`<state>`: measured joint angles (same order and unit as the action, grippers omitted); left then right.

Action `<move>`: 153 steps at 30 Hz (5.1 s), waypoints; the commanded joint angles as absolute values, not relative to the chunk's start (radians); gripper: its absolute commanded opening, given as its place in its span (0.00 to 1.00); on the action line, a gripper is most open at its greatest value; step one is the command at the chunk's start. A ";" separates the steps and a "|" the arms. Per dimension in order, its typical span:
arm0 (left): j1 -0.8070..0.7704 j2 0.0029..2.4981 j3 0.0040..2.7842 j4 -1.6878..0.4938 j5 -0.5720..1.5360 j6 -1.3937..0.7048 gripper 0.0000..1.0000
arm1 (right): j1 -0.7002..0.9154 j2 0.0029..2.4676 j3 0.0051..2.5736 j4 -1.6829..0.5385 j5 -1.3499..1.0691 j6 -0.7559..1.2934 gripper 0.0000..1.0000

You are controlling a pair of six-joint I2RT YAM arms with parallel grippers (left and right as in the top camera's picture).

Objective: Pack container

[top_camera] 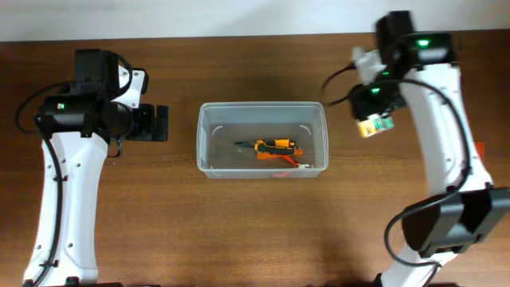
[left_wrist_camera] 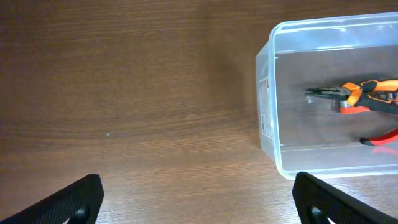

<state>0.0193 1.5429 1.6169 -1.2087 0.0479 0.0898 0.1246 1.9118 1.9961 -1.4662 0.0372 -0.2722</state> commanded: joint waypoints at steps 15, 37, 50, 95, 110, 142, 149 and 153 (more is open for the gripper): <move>0.022 1.543 1.635 -1.209 0.044 0.092 0.99 | 0.459 1.928 2.013 -1.379 0.038 -0.393 0.69; 0.022 1.543 1.635 -1.209 0.044 0.092 0.99 | 0.458 2.152 2.006 -1.349 -0.076 -0.393 0.70; 0.022 1.543 1.635 -1.209 0.044 0.092 0.99 | 0.458 2.215 2.002 -1.330 -0.075 -0.392 0.76; 0.022 1.543 1.635 -1.209 0.044 0.092 0.99 | -0.508 1.838 2.040 -1.689 0.031 -0.252 0.99; 0.022 1.543 1.635 -1.209 0.044 0.092 0.99 | -0.781 1.842 1.840 -1.557 -0.053 -0.469 0.99; 0.022 1.543 1.635 -1.209 0.044 0.092 0.99 | -0.745 2.106 1.648 -1.168 0.044 -0.620 0.99; 0.022 1.543 1.635 -1.209 0.044 0.092 0.99 | -0.733 2.166 1.648 -1.166 0.065 -0.613 0.99; 0.023 1.543 1.635 -1.209 0.044 0.092 0.99 | -0.733 2.185 1.648 -1.155 0.106 -0.612 0.99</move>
